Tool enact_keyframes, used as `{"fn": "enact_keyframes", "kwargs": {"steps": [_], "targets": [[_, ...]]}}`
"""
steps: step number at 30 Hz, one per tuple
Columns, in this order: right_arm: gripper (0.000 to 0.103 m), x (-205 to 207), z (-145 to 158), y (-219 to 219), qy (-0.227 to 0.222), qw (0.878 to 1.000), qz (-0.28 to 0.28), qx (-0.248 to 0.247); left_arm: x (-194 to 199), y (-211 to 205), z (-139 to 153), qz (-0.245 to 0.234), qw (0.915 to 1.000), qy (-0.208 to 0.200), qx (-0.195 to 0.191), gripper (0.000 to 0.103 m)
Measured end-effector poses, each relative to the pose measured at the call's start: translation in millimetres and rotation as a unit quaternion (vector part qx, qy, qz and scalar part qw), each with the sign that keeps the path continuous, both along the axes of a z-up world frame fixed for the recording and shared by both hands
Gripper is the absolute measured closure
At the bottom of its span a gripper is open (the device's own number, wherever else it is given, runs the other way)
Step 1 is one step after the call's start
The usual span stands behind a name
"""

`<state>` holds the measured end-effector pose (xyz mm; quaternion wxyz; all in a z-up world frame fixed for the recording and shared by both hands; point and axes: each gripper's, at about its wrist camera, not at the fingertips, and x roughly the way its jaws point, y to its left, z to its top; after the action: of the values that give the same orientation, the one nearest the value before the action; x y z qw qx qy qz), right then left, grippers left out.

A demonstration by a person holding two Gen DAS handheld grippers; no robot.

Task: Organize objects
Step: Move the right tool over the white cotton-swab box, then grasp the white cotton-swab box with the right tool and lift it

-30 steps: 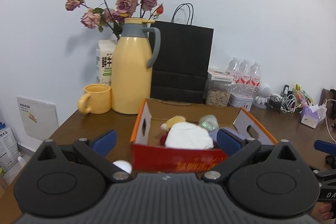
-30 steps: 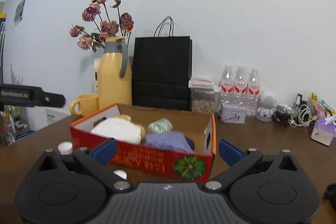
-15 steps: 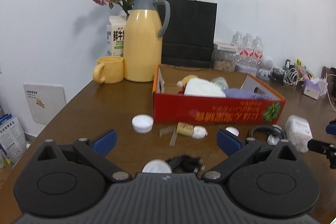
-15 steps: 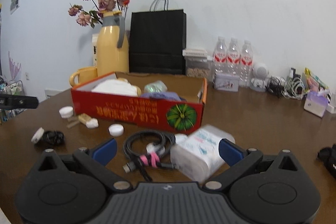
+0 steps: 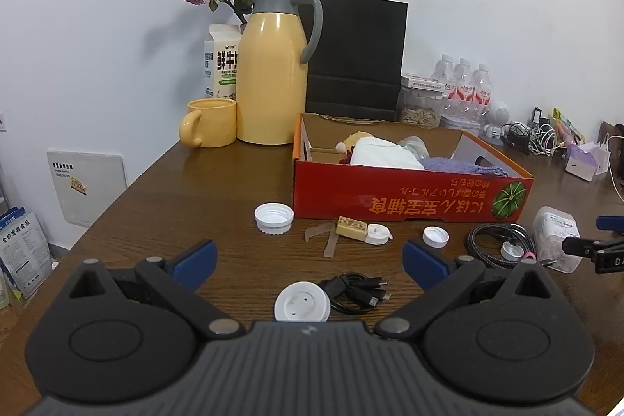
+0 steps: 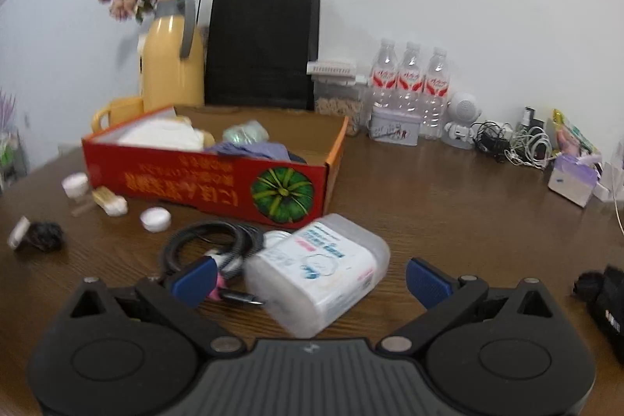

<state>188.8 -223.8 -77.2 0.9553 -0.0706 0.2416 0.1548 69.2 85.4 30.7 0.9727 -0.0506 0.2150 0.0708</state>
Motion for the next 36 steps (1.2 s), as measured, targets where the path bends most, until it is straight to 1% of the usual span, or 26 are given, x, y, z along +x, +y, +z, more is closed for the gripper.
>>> {"fn": "enact_keyframes", "kwargs": {"steps": [3,7,10,14,18,21,23,26,31,34,36], "targets": [[0.000,18,-3,-7,0.011,0.999,0.043,-0.020,-1,2,1,0.007,1.0000,0.000,0.001,0.000],[0.000,36,-9,-13,0.028,0.992,0.124,-0.029,-1,5,2,0.015,0.9999,0.000,0.001,0.000],[0.000,45,-14,-9,0.026,0.988,0.149,-0.042,-1,5,2,0.021,0.9998,0.003,0.002,0.000],[0.000,54,-18,-6,0.032,0.983,0.177,-0.035,-1,4,1,0.023,0.9997,0.009,0.004,0.000],[0.000,62,-17,-5,0.032,0.983,0.180,-0.022,1,3,0,0.023,0.9996,0.014,0.005,0.000],[0.000,68,-17,-8,0.041,0.982,0.184,-0.005,0,1,1,0.022,0.9996,0.013,0.006,0.000],[0.000,71,-18,-6,0.053,0.982,0.183,-0.006,-1,1,1,0.023,0.9996,0.012,0.006,0.000],[0.002,69,-19,-5,0.054,0.982,0.183,-0.012,-1,1,1,0.023,0.9996,0.014,0.005,0.000],[0.015,60,-18,-4,0.046,0.985,0.167,-0.013,-1,2,0,0.022,0.9996,0.016,0.002,0.000],[0.025,54,-17,-2,0.041,0.989,0.143,-0.015,-2,4,-1,0.022,0.9996,0.016,-0.001,0.000],[0.026,50,-17,-1,0.041,0.990,0.131,-0.012,-2,5,-1,0.022,0.9996,0.016,-0.004,0.000]]}}
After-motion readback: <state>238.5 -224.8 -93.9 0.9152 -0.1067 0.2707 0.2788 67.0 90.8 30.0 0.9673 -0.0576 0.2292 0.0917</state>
